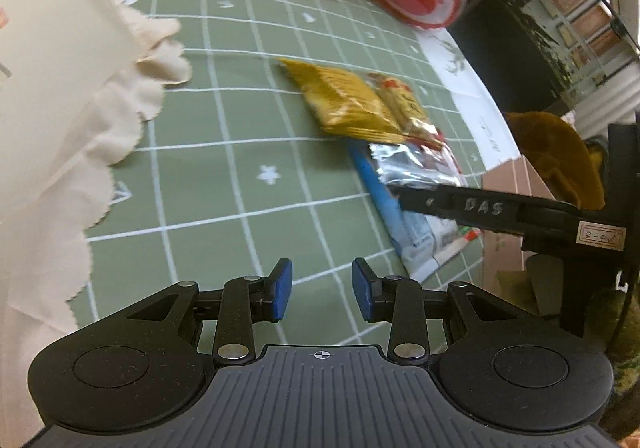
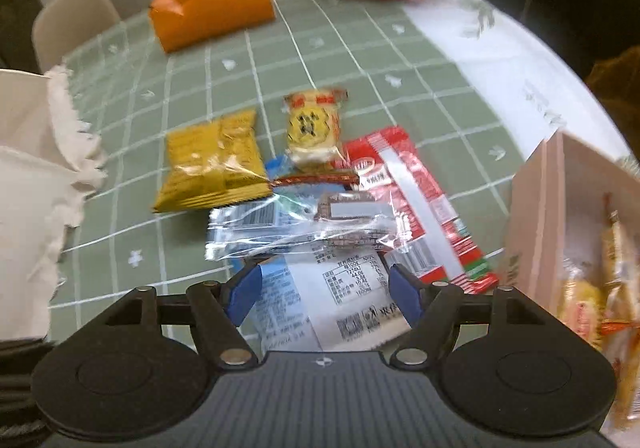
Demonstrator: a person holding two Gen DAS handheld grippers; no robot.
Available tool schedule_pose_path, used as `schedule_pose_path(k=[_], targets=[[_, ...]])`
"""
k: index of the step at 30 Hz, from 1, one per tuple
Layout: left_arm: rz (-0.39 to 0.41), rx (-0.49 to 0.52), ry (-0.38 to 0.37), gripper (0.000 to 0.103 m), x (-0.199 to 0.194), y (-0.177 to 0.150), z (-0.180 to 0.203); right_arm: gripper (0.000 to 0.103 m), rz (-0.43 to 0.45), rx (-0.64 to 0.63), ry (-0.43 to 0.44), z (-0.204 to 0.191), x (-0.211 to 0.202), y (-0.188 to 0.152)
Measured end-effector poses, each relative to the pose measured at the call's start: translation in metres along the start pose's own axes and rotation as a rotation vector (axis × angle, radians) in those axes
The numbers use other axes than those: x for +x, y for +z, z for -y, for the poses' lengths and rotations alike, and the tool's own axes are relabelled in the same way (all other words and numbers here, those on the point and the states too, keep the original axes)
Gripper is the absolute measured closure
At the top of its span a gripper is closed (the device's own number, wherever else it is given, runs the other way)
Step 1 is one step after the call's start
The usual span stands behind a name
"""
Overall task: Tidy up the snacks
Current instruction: 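Move both open grippers back toward the remaining snack pile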
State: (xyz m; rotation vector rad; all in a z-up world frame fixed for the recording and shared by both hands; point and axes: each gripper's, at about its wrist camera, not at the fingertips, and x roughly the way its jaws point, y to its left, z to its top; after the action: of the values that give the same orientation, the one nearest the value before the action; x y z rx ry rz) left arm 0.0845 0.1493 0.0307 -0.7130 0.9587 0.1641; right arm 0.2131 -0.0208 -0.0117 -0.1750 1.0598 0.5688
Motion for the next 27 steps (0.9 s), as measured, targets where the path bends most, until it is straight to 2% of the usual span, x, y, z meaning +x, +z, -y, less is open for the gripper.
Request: schedule_pose_path(k=[3,6,8,10,11,15,17,18,21,24,27], targets=[[0.011,-0.031,-0.016,0.066,-0.001,0.002,-0.01,0.028,-0.005,0.067,0.037,0.007,0.002,-0.001],[0.021,-0.036,-0.039,0.066,-0.004,0.005,-0.014,0.029,-0.008,0.081,0.048,0.011,0.001,-0.006],[0.025,-0.035,-0.056,0.066,-0.004,0.007,-0.013,0.038,0.001,0.059,0.046,0.008,-0.004,-0.013],[0.023,-0.034,-0.073,0.066,-0.003,0.009,-0.012,0.052,0.004,0.048,0.057,0.005,-0.009,-0.02],[0.021,-0.033,-0.077,0.066,-0.002,0.01,-0.012,0.055,0.003,0.053,0.065,0.004,-0.012,-0.025],[0.006,-0.019,-0.09,0.066,0.004,0.01,-0.009,0.056,-0.001,0.073,0.095,-0.001,-0.026,-0.049],[0.0,-0.003,-0.091,0.066,0.006,0.009,-0.005,0.06,-0.003,0.067,0.113,-0.007,-0.033,-0.064],[-0.002,0.007,-0.091,0.066,0.007,0.008,-0.003,0.066,-0.014,0.064,0.127,-0.009,-0.036,-0.07],[-0.01,0.042,-0.089,0.066,0.009,0.005,0.006,0.068,-0.049,0.036,0.16,-0.018,-0.044,-0.092],[-0.018,0.089,-0.07,0.066,0.013,0.0,0.014,0.067,-0.017,-0.025,0.095,-0.025,-0.056,-0.112],[-0.023,0.14,-0.035,0.066,0.018,-0.006,0.022,0.061,0.021,-0.054,0.017,-0.023,-0.067,-0.127]])
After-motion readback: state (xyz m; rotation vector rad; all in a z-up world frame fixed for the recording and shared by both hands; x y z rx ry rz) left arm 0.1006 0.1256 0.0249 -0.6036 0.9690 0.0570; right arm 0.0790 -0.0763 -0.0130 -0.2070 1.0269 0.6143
